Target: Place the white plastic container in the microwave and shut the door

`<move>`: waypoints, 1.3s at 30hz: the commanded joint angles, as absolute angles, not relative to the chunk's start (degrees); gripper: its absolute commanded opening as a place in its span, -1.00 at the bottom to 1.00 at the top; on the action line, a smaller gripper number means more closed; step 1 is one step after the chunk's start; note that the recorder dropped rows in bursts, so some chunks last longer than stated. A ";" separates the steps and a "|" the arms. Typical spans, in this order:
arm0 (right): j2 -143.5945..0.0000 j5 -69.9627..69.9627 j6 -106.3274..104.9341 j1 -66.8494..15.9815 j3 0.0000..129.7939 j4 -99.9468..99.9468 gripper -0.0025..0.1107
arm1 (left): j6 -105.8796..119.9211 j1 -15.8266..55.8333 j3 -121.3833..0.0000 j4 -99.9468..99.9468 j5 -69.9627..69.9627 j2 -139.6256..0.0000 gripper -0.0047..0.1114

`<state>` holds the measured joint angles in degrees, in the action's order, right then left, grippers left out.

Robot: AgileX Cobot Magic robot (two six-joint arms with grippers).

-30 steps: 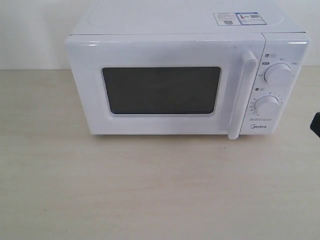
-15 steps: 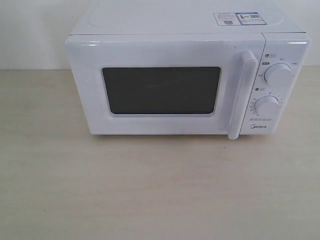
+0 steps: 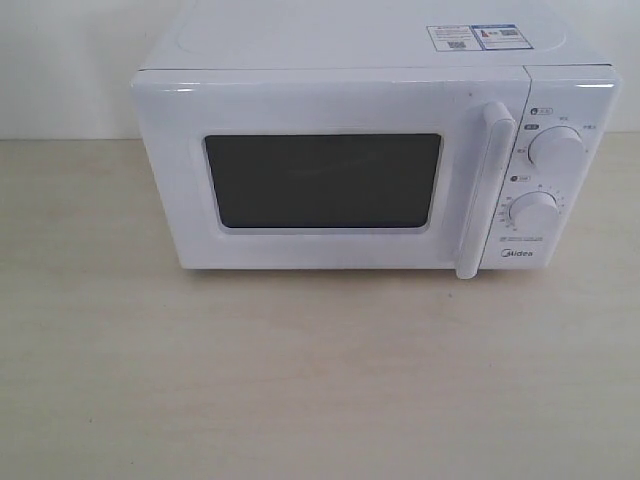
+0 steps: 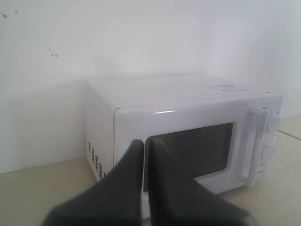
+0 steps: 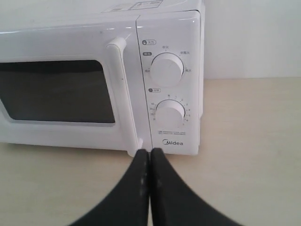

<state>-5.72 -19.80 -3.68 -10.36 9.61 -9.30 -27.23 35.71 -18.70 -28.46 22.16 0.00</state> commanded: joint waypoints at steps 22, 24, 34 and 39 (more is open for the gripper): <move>-5.25 -19.51 1.26 -10.25 9.33 0.00 -0.96 | -27.40 35.87 -18.41 -28.56 22.24 0.00 -0.84; -5.13 -19.61 1.14 -9.57 9.33 0.33 -0.96 | -27.40 35.87 -18.41 -28.56 22.24 0.00 -0.84; 0.00 -21.64 1.24 -3.87 3.88 0.00 -0.96 | -27.40 35.87 -18.41 -28.56 22.43 0.00 -0.84; 0.00 -20.30 1.24 -3.87 0.00 0.00 -0.96 | -27.40 35.87 -18.41 -28.56 22.43 0.00 -0.84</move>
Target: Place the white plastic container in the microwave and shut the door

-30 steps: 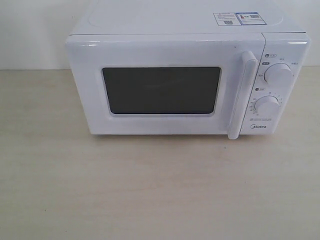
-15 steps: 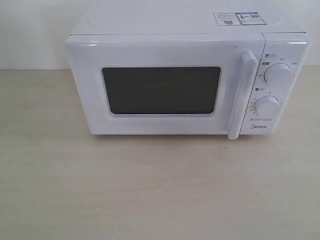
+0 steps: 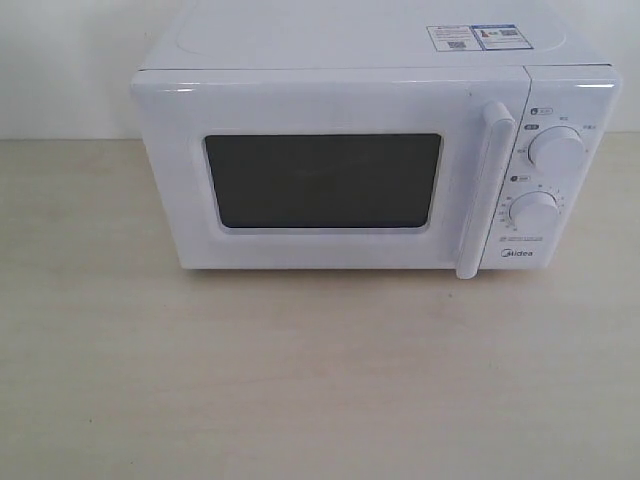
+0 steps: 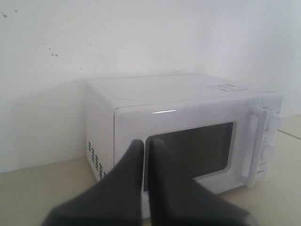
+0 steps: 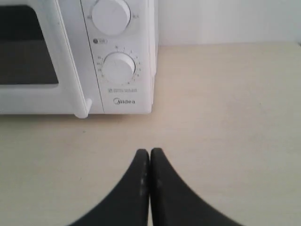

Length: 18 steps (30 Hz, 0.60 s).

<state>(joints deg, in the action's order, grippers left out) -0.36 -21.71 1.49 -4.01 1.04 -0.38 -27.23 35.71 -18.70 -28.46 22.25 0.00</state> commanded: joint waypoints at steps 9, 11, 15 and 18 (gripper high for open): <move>0.00 -19.89 1.41 -3.87 0.00 0.00 -0.96 | -27.40 35.87 -18.41 -28.56 22.43 0.00 -0.84; 0.00 -19.89 1.64 -3.87 0.00 0.00 -0.96 | -27.40 35.87 -18.41 -28.56 22.43 0.00 -0.84; 0.00 -19.89 1.64 -3.87 0.00 0.00 -0.96 | -27.40 35.87 -18.41 -28.56 22.43 0.00 -0.84; 0.00 -19.89 1.64 -3.87 0.00 0.00 -0.96 | -27.40 35.87 -18.41 -28.56 22.55 0.00 -0.84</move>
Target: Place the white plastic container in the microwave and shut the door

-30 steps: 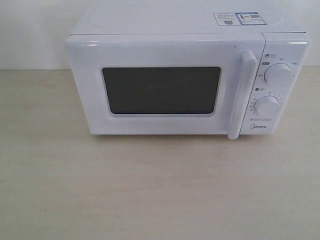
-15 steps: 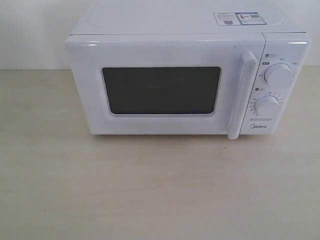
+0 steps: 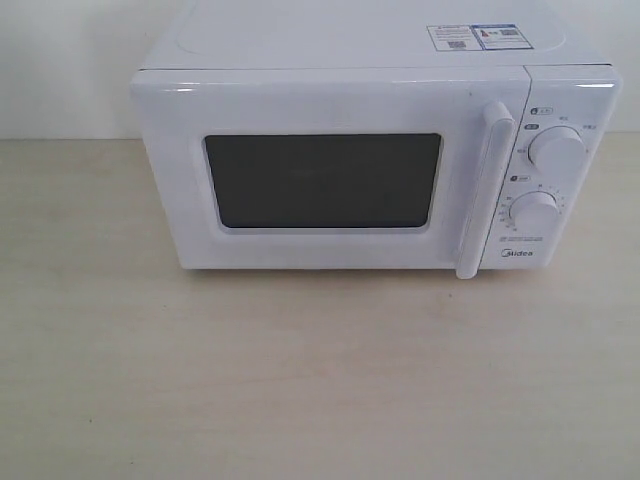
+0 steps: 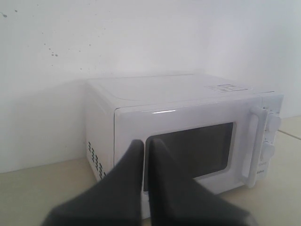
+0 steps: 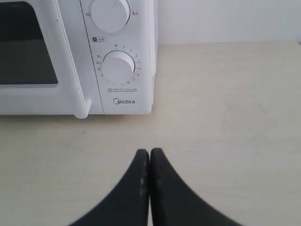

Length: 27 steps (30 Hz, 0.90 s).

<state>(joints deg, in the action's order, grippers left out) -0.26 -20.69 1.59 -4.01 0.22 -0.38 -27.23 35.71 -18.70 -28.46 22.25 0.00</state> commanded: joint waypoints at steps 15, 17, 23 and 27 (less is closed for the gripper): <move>0.00 -19.89 1.64 -3.87 0.00 0.00 -0.96 | -27.40 35.87 -18.41 -28.56 22.38 0.00 -0.84; 0.00 -19.89 1.64 -3.87 0.00 0.00 -0.96 | -27.40 35.87 -18.41 -28.56 22.38 0.00 -0.84; 0.00 -19.89 1.65 -3.87 0.00 -0.47 -0.96 | -27.40 34.10 -18.41 -28.73 22.48 0.00 -0.84; 0.00 -19.89 1.65 -3.87 0.00 -0.59 -0.96 | -27.40 28.37 -18.41 -26.60 22.48 0.00 -0.84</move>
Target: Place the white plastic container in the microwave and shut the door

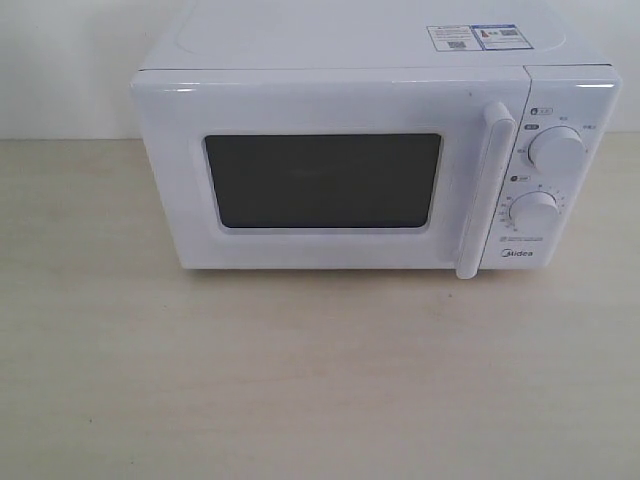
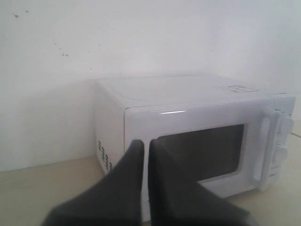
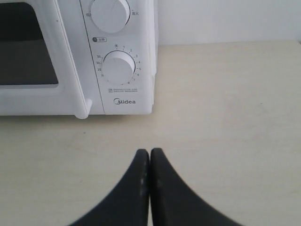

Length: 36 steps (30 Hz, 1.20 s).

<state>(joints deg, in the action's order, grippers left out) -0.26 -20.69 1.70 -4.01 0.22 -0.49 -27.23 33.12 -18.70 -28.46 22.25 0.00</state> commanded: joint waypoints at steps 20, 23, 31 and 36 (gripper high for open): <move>0.00 -19.89 1.65 -3.87 0.00 -0.59 -0.96 | -21.98 11.43 -14.61 -22.60 20.58 0.00 -0.84; 0.00 -19.89 1.65 -3.87 0.00 -0.59 -0.96 | -9.83 11.43 -14.61 -23.26 19.36 0.00 -0.84; 0.00 -19.89 1.65 -3.87 0.00 -0.59 -0.96 | 5.22 11.43 -11.16 -9.69 20.02 0.00 -0.84; 0.00 -19.89 1.65 -3.87 0.00 -0.59 -0.96 | 1.58 11.43 -3.94 -6.40 13.19 0.00 -0.84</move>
<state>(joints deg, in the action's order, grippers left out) -0.26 -20.69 1.70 -4.01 0.22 -0.49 3.84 11.45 -7.12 -8.49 16.97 -0.08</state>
